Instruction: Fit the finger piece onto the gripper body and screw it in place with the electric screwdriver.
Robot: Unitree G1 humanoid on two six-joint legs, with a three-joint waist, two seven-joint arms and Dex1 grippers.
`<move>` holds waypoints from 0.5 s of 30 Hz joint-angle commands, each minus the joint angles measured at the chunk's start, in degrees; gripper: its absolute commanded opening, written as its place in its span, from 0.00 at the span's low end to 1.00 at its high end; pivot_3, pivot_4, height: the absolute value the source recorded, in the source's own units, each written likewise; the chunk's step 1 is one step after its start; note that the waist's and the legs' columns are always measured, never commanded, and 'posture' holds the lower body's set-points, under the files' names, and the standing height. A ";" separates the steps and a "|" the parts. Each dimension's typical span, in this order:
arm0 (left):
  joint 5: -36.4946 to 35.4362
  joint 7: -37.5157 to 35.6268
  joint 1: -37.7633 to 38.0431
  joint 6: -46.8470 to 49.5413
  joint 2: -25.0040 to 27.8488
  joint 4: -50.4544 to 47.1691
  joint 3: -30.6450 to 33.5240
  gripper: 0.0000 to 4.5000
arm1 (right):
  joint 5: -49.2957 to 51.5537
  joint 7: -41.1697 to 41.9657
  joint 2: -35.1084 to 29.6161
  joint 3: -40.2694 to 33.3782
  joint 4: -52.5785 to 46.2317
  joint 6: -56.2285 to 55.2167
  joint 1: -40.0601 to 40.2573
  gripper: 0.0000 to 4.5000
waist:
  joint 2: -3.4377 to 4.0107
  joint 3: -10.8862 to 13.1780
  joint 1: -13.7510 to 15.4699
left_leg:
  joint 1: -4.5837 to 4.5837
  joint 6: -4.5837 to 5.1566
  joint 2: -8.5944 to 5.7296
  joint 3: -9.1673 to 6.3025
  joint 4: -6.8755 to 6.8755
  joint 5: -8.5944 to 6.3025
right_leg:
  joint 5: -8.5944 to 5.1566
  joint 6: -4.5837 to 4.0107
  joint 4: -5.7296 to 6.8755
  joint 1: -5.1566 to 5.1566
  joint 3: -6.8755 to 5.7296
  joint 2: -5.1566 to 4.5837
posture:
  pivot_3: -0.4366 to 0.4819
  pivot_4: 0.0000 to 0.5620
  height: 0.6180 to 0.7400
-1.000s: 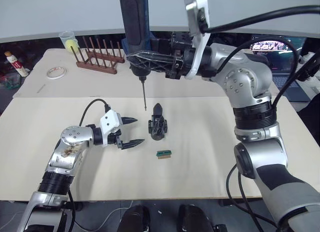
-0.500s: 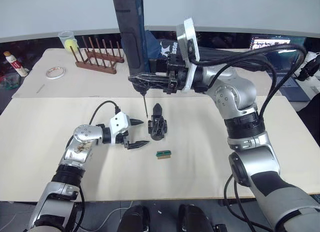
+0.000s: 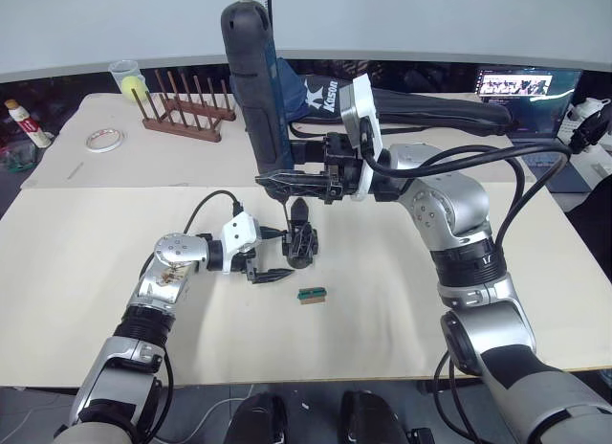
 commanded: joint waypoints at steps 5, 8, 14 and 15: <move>-0.08 -0.65 -1.36 -0.55 -0.26 -0.13 0.13 1.00 | 0.75 -0.06 -0.15 -1.53 -3.12 -1.81 -0.68 0.43 | 0.00 0.00 0.00 | 0.00 0.00 0.00 -0.04 0.00 0.00 | 0.00 0.00 0.01 0.00 0.00 0.00 | 0.48 0.27 1.00; -0.08 -0.69 -1.22 -0.50 -0.35 -0.33 0.08 1.00 | 0.93 -0.28 -0.18 -1.58 -3.47 -1.42 -0.42 0.43 | 0.00 0.00 0.00 | 0.00 0.00 0.00 -0.04 0.00 0.00 | 0.00 0.00 0.01 0.00 0.00 0.00 | 0.48 0.27 1.00; 0.00 -0.72 -1.06 -0.55 -0.39 -0.63 0.00 1.00 | 1.41 -0.54 -0.15 -1.52 -4.80 -0.58 0.33 0.43 | 0.00 0.00 0.03 | 0.00 0.00 0.00 -0.06 0.00 0.00 | 0.00 0.00 0.01 0.01 0.00 0.00 | 0.48 0.27 1.00; 0.00 -0.73 -1.05 -0.54 -0.38 -0.68 -0.01 1.00 | 1.40 -0.56 -0.18 -1.49 -4.98 -0.54 0.48 0.43 | 0.00 0.00 0.03 | 0.00 0.00 0.00 -0.06 0.01 0.00 | 0.00 0.00 0.01 0.00 0.00 0.00 | 0.48 0.27 1.00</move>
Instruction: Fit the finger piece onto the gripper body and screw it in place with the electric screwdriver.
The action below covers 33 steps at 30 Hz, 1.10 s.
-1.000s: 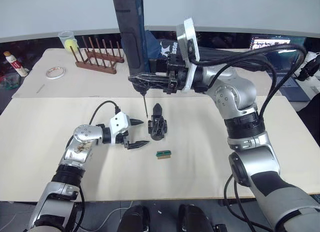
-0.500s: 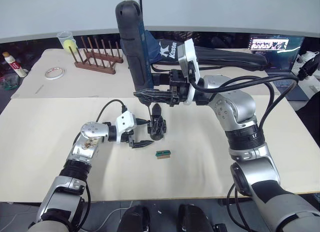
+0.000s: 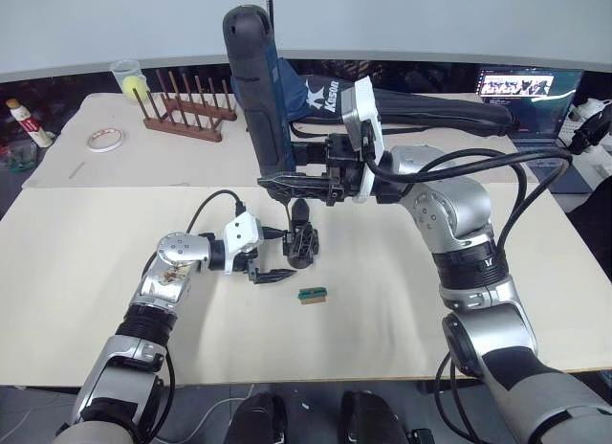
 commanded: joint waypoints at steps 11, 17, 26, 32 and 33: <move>0.04 -0.32 -0.88 -0.63 -0.24 -1.00 0.03 1.00 | 1.38 -0.56 -0.15 -1.38 -4.20 -0.49 -0.04 0.43 | 0.00 0.00 0.00 | 0.00 0.00 0.00 -0.01 0.01 0.00 | 0.00 0.00 0.00 0.00 0.00 0.00 | 0.48 0.27 1.00; 0.21 -0.28 -1.24 -0.71 -0.38 -0.59 -0.01 1.00 | 1.09 -0.72 -0.03 -1.21 -3.88 -0.96 0.13 0.43 | 0.00 0.00 0.00 | 0.00 0.00 0.00 -0.01 0.01 0.00 | 0.00 0.00 0.00 0.00 0.00 0.00 | 0.48 0.27 1.00; 0.23 -0.20 -1.27 -0.79 -0.34 -0.63 0.07 1.00 | 1.10 -0.94 -0.01 -1.08 -4.20 -0.83 0.54 0.43 | 0.00 0.00 -0.01 | 0.00 0.00 0.00 -0.01 0.01 0.00 | 0.00 0.00 0.00 0.00 0.00 0.00 | 0.48 0.27 1.00; 0.12 -0.23 -1.03 -0.48 -0.25 -1.18 0.07 1.00 | 0.85 -1.07 0.19 -0.92 -4.00 -1.24 0.68 0.43 | 0.00 0.00 0.00 | 0.00 0.00 0.00 -0.01 0.01 0.00 | 0.00 0.00 0.00 0.00 0.00 0.00 | 0.48 0.27 1.00; 0.10 -0.23 -1.01 -0.44 -0.24 -1.24 0.07 1.00 | 0.84 -1.09 0.20 -0.92 -3.94 -1.28 0.65 0.43 | 0.00 0.00 -0.01 | 0.00 0.00 0.00 -0.01 0.01 0.00 | 0.00 0.00 0.00 0.00 0.00 0.00 | 0.48 0.27 1.00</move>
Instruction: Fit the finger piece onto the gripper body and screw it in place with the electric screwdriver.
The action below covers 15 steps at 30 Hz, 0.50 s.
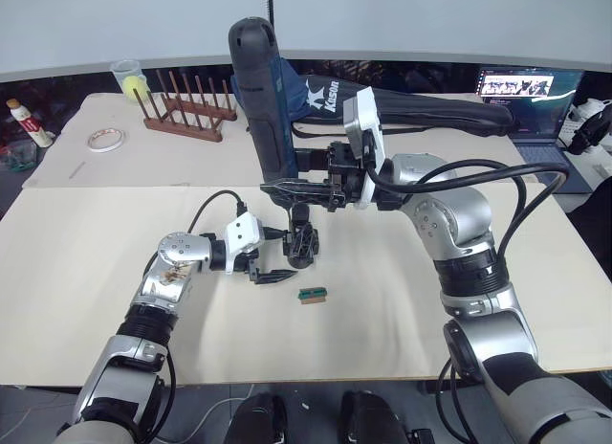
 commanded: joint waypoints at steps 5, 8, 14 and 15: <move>0.04 0.06 -1.00 -0.36 0.07 -1.20 0.23 1.00 | 1.01 -0.25 0.31 -1.15 -2.52 -1.28 -0.99 0.43 | 0.00 0.00 0.00 | 0.00 0.00 0.00 0.00 0.00 0.00 | 0.00 0.00 0.00 0.00 0.00 0.00 | 0.48 0.27 1.00; 0.02 0.04 -0.96 -0.28 0.13 -1.36 0.24 1.00 | 0.89 -0.15 0.33 -1.08 -2.13 -1.49 -1.08 0.43 | 0.00 0.00 0.00 | 0.00 0.00 0.00 -0.01 0.00 0.00 | 0.00 0.00 0.00 0.00 0.00 0.00 | 0.48 0.27 1.00; -0.06 -0.02 -1.20 -0.14 0.09 -1.29 0.28 1.00 | 0.56 0.02 0.44 -0.91 -1.46 -2.05 -1.04 0.43 | 0.00 0.00 0.00 | 0.00 0.00 0.00 0.00 0.00 0.00 | 0.00 0.00 0.00 0.00 0.00 0.00 | 0.48 0.27 1.00; -0.06 -0.02 -1.25 -0.16 0.08 -1.24 0.28 1.00 | 0.50 0.02 0.51 -0.90 -1.29 -2.17 -1.06 0.43 | 0.00 0.00 0.00 | 0.00 0.00 0.00 0.00 0.00 0.00 | 0.00 0.00 0.00 0.00 0.00 0.00 | 0.48 0.27 1.00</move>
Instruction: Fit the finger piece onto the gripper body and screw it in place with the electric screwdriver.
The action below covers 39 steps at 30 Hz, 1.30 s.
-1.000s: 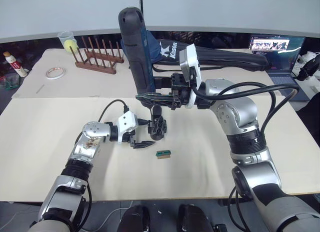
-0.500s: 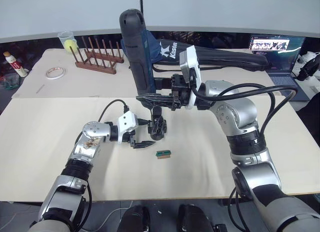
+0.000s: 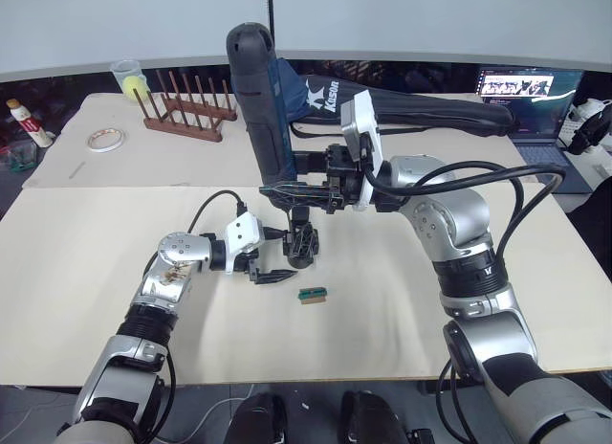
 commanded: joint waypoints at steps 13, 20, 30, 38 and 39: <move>-0.14 -0.13 -1.53 -0.03 0.11 -1.29 0.29 1.00 | -0.38 0.55 0.78 -1.18 -0.44 -3.56 -0.60 0.43 | 0.00 0.00 0.00 | 0.00 0.00 0.00 0.01 0.00 0.00 | 0.00 0.00 0.00 0.00 0.00 0.00 | 0.48 0.27 1.00; -0.03 0.01 -1.22 0.01 0.11 -1.52 0.20 1.00 | -0.87 1.09 0.62 -0.88 -1.00 -4.17 0.23 0.43 | 0.00 0.00 -0.01 | 0.00 0.00 0.00 0.01 0.00 0.00 | 0.00 0.00 0.00 0.00 0.00 0.00 | 0.48 0.27 1.00; 0.70 1.13 -1.86 -0.22 -1.16 0.44 -0.29 1.00 | -0.43 0.23 0.49 -0.96 -2.65 -2.96 1.18 0.43 | 0.00 0.00 0.04 | 0.00 0.00 0.00 0.00 0.01 0.00 | 0.00 0.00 0.01 0.01 0.00 0.00 | 0.48 0.27 1.00; 2.10 3.03 -4.15 -0.62 -3.58 4.89 -0.72 1.00 | -0.60 -0.95 0.27 -1.23 -2.19 -2.76 1.41 0.43 | 0.00 0.00 0.04 | 0.00 0.00 -0.01 0.01 0.03 0.00 | 0.00 0.00 0.00 0.02 0.00 0.00 | 0.48 0.27 1.00; 2.33 3.29 -4.35 -0.85 -3.88 5.42 -0.75 1.00 | -0.57 -1.00 0.22 -1.26 -2.19 -2.67 1.38 0.43 | 0.00 0.00 0.03 | 0.00 0.00 -0.01 0.01 0.03 0.00 | 0.00 0.00 -0.01 0.02 0.00 0.00 | 0.48 0.27 1.00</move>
